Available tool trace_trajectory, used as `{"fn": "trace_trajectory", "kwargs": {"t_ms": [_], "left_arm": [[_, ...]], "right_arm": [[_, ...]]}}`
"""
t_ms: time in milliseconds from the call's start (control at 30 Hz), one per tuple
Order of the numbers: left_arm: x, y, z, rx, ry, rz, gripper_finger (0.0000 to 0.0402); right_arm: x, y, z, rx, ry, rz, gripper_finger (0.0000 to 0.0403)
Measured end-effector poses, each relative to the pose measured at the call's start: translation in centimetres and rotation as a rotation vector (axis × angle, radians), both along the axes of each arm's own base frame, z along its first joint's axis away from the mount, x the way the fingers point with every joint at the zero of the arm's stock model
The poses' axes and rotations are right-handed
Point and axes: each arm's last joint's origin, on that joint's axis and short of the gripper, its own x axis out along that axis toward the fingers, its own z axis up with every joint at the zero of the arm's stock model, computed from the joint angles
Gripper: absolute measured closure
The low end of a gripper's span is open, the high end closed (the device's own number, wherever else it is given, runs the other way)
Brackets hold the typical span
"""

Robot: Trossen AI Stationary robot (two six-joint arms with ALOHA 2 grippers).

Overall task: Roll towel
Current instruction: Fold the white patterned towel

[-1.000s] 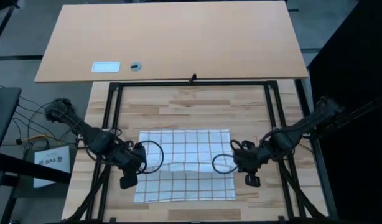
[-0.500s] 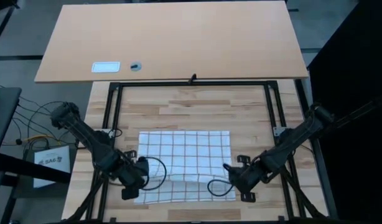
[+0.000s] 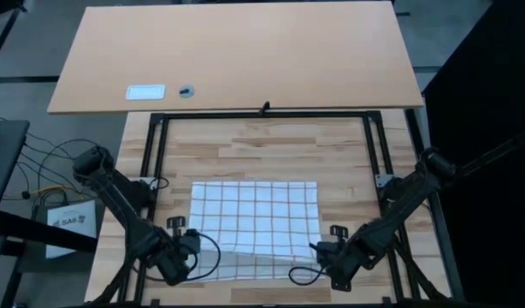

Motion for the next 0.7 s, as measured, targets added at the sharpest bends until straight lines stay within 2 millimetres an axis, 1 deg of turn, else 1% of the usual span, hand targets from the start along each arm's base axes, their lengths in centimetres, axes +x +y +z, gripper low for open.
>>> {"fn": "trace_trajectory", "kwargs": {"t_ms": [133, 333, 400, 533, 700], "left_arm": [[-0.2, -0.8, -1.1, -0.063, -0.041, -0.03, 0.0402], [-0.5, -1.1, -2.0, -0.081, -0.055, -0.05, 0.0402], [-0.6, -1.3, -2.4, -0.092, -0.062, -0.053, 0.0402], [-0.6, -1.9, -3.3, -0.168, -0.106, -0.054, 0.0402], [-0.9, -1.9, -4.3, -0.188, -0.111, -0.031, 0.0402]], "right_arm": [[-0.3, 0.2, 0.0, -0.003, -0.002, -0.023, 0.0403], [-0.2, 0.4, 0.0, 0.017, -0.011, -0.044, 0.0403], [-0.3, 0.7, 0.0, 0.028, -0.019, -0.04, 0.0403], [-0.5, 2.0, -1.1, 0.029, -0.014, -0.037, 0.0403], [-0.3, 3.9, -3.0, 0.058, -0.022, -0.045, 0.0403]]}}
